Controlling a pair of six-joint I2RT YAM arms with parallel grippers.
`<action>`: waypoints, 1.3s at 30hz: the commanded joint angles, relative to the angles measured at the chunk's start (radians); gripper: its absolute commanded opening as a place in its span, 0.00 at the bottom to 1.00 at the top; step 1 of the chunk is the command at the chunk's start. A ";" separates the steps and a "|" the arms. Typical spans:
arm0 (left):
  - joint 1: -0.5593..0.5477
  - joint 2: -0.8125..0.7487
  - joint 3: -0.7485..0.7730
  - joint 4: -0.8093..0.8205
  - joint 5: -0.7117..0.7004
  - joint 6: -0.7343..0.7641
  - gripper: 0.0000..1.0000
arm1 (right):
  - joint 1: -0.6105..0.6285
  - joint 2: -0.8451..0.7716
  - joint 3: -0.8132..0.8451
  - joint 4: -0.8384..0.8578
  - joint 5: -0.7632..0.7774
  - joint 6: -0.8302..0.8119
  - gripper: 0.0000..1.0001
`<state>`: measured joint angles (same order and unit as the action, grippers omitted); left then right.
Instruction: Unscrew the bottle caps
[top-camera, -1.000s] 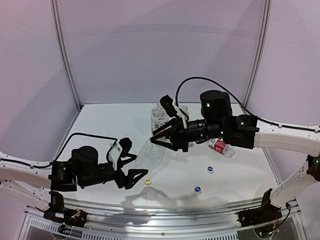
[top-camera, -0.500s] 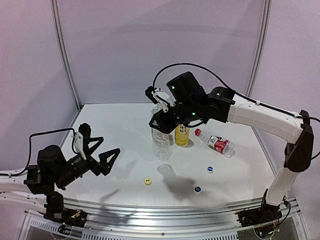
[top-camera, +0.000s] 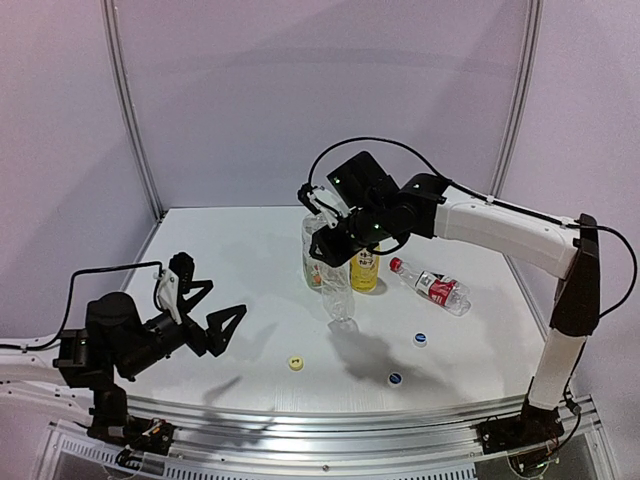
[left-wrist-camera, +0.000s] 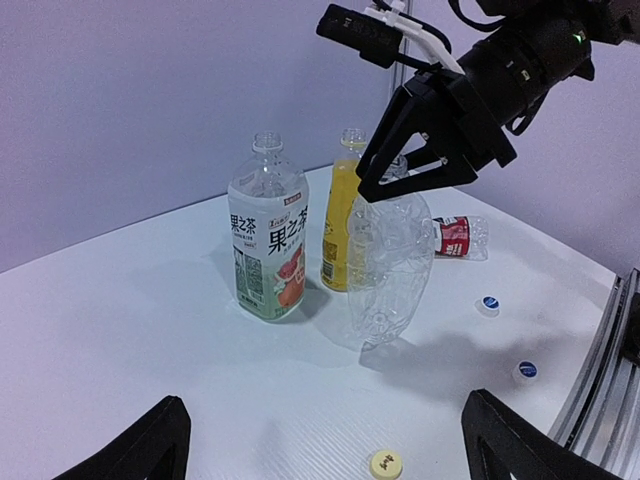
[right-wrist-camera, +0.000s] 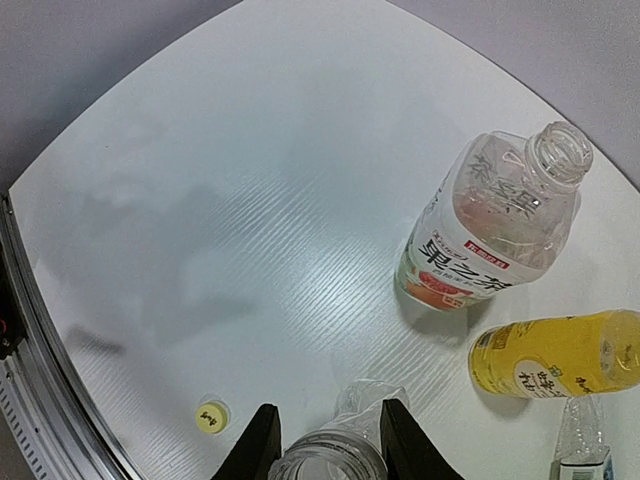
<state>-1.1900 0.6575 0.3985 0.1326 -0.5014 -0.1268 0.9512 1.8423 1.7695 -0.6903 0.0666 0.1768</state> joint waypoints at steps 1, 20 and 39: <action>0.004 0.001 -0.001 -0.010 0.015 -0.002 0.93 | -0.025 0.007 -0.035 0.058 -0.041 0.009 0.00; 0.003 0.006 0.002 -0.008 0.032 -0.002 0.92 | -0.059 0.021 -0.125 0.175 -0.051 0.013 0.08; 0.003 0.008 0.003 -0.010 0.041 -0.004 0.92 | -0.071 0.062 -0.140 0.184 -0.058 0.017 0.15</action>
<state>-1.1900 0.6632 0.3985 0.1329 -0.4740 -0.1272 0.8921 1.8725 1.6501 -0.5175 0.0177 0.1810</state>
